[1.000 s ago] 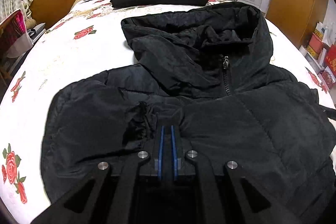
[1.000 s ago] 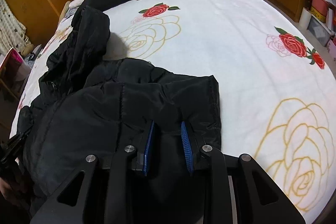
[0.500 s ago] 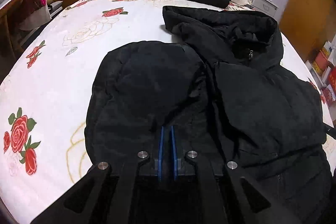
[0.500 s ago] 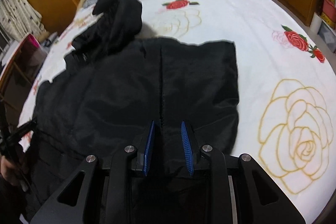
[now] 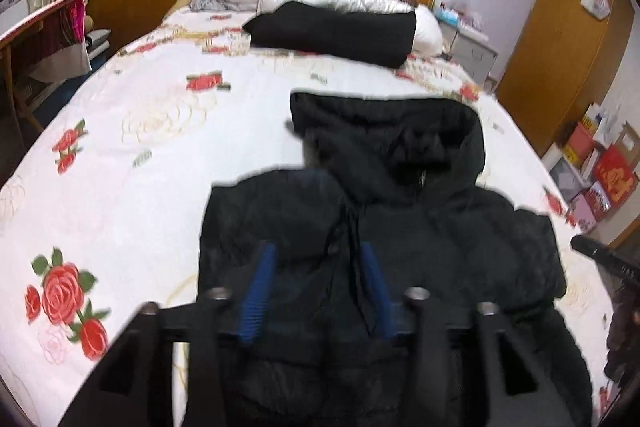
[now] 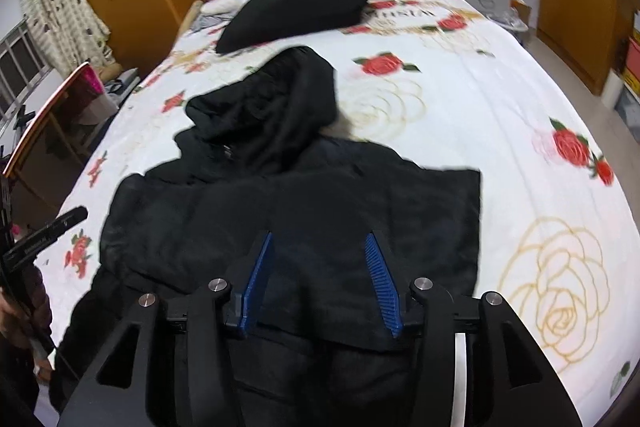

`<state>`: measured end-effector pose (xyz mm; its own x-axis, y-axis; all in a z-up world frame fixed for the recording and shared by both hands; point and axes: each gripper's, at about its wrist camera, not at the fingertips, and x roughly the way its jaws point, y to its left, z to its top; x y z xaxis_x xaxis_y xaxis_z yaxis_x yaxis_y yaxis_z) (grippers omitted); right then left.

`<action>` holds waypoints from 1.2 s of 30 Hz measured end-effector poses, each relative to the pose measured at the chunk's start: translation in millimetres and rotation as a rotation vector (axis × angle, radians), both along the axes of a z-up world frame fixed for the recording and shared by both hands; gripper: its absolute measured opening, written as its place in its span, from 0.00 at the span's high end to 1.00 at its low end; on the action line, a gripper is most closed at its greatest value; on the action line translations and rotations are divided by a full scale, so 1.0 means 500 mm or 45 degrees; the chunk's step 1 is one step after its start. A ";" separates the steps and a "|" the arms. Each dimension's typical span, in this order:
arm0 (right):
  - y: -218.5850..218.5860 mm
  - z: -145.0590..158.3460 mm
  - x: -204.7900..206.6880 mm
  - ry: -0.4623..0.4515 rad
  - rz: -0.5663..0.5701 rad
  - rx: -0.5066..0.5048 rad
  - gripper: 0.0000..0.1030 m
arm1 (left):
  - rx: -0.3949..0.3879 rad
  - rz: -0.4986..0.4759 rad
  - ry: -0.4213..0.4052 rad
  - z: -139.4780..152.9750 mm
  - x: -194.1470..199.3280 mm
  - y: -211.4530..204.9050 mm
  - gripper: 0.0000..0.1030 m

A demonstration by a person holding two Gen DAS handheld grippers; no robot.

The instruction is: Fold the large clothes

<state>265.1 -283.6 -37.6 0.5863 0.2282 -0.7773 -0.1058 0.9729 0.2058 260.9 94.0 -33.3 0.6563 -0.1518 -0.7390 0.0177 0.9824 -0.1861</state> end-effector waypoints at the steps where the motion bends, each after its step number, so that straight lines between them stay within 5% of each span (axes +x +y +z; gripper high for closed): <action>1: 0.010 0.006 0.008 -0.004 0.008 0.001 0.53 | -0.006 -0.004 -0.010 0.010 0.010 0.002 0.45; 13: 0.097 0.038 0.201 -0.070 0.104 -0.082 0.53 | 0.009 -0.015 0.026 -0.009 0.232 0.013 0.43; 23: 0.119 -0.023 0.396 -0.064 0.089 -0.157 0.53 | 0.042 0.036 0.129 -0.134 0.465 0.017 0.43; 31: 0.138 -0.077 0.490 -0.040 0.109 -0.234 0.57 | -0.016 0.003 0.142 -0.180 0.573 -0.014 0.43; 33: 0.137 -0.083 0.495 -0.035 0.092 -0.245 0.80 | -0.012 -0.012 0.144 -0.184 0.586 -0.024 0.62; 34: 0.136 -0.084 0.494 -0.030 0.091 -0.241 0.83 | 0.002 -0.016 0.138 -0.181 0.586 -0.030 0.84; 36: 0.136 -0.075 0.480 -0.052 0.111 -0.264 0.87 | 0.019 -0.044 0.095 -0.164 0.572 -0.039 0.90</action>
<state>505.2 -215.8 -75.0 0.6034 0.1171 -0.7888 -0.1951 0.9808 -0.0037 546.8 74.6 -115.5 0.5942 -0.1618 -0.7879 0.0380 0.9841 -0.1734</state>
